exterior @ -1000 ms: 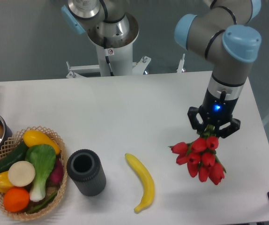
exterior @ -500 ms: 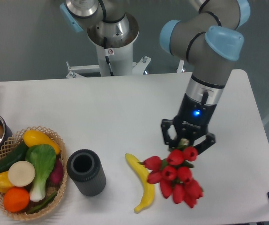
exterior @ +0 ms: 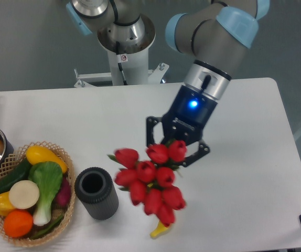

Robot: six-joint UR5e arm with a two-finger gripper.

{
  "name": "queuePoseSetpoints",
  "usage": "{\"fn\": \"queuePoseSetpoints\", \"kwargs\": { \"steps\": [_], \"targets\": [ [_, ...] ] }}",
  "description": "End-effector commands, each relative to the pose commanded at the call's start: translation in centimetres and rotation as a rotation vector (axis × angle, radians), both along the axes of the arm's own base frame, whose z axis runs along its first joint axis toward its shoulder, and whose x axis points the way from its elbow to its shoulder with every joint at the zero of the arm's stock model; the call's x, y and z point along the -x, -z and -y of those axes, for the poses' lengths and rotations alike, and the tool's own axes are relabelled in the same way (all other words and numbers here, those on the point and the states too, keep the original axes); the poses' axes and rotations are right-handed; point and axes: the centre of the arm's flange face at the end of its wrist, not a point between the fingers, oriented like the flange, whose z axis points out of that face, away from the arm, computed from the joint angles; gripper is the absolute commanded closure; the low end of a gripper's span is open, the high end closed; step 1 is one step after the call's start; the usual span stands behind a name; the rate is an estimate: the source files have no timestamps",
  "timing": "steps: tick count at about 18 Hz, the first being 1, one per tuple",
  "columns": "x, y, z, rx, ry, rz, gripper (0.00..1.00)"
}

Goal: Insert the flowers into the vase
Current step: 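Carry the red tulip bunch with the gripper toward the black vase, then lower the tulip stems into the black vase opening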

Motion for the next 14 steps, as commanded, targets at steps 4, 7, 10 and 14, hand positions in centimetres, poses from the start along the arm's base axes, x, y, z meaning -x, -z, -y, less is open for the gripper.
{"fn": "queuePoseSetpoints", "kwargs": {
  "steps": [4, 7, 10, 14],
  "targets": [
    [-1.3, -0.9, -0.7, -0.060, 0.058, 0.015, 1.00],
    [-3.3, -0.9, -2.4, -0.084, 0.117, 0.026, 1.00],
    [-5.7, -0.9, -3.9, -0.085, 0.161, 0.026, 0.97],
    [-7.5, -0.1, -5.7, -0.087, 0.203, 0.025, 0.96]
  ]
}}
